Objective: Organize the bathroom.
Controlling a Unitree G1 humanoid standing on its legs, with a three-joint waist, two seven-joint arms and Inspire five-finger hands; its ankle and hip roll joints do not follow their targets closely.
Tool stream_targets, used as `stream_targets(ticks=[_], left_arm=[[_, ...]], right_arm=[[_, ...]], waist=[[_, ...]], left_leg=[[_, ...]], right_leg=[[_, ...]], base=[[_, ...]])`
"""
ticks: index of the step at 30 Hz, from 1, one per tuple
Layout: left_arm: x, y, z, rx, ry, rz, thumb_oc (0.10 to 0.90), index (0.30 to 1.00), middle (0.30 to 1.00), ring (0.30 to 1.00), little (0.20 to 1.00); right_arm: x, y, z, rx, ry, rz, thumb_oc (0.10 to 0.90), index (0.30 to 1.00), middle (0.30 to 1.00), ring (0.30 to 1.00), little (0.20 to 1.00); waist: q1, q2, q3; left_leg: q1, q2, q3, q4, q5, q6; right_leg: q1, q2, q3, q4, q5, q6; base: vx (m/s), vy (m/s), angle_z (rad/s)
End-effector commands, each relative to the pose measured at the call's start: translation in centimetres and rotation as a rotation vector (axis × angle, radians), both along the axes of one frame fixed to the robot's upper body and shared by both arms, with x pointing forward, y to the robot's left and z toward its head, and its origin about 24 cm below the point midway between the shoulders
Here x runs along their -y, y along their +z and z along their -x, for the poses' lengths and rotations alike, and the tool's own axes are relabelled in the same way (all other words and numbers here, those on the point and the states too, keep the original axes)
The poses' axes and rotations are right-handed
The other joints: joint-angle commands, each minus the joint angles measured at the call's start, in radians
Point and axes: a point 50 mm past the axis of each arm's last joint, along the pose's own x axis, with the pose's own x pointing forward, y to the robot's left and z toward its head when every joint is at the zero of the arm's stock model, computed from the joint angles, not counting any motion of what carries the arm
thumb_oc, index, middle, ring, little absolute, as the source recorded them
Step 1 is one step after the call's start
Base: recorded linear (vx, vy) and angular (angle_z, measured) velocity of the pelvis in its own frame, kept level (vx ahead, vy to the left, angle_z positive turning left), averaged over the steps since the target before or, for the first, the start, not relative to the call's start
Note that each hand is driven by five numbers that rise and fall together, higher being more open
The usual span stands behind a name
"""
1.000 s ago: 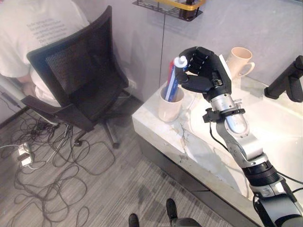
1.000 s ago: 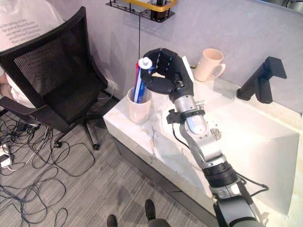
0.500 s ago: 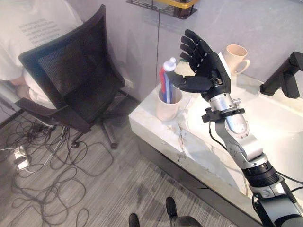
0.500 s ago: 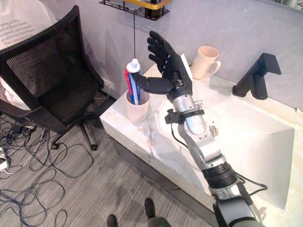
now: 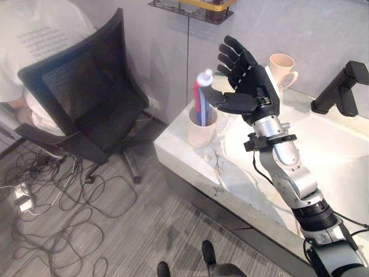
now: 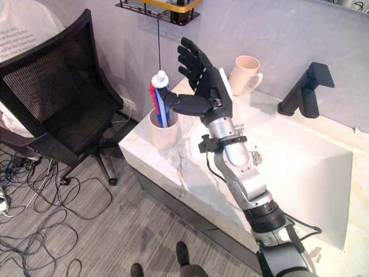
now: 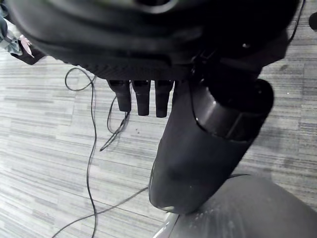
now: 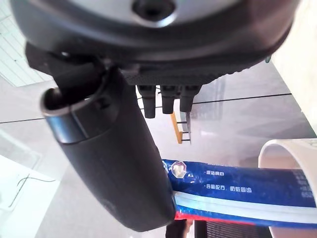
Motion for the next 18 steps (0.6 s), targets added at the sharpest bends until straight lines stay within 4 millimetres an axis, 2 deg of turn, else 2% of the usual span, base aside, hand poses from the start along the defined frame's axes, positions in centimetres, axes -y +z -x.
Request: stream_targets(ticks=[1, 18], left_arm=[[-1.1, -0.2, 3.0, -0.105, -0.015, -0.048, 0.800, 0.900, 0.900, 0.900, 0.900], [-0.8, -0.3, 2.9, -0.082, -0.040, -0.050, 0.800, 0.900, 0.900, 0.900, 0.900]], right_arm=[[-1.0, 5.3, 3.3, 0.315, 0.143, -0.181, 0.800, 0.900, 0.900, 0.900, 0.900], [-2.0, 3.1, 3.4, 0.256, 0.215, -0.118, 0.800, 0.900, 0.900, 0.900, 0.900]], waist=[[-0.036, -0.034, -0.116], [-0.049, -0.039, -0.102]], left_leg=[[-0.085, 0.092, 0.063, 0.129, -0.004, -0.045], [-0.083, 0.086, 0.058, 0.109, 0.000, -0.045]], right_leg=[[-0.039, -0.076, 0.139, 0.063, -0.053, 0.143], [-0.051, -0.068, 0.145, 0.049, -0.039, 0.141]], base=[[0.00, 0.000, 0.00], [0.00, 0.000, -0.01]])
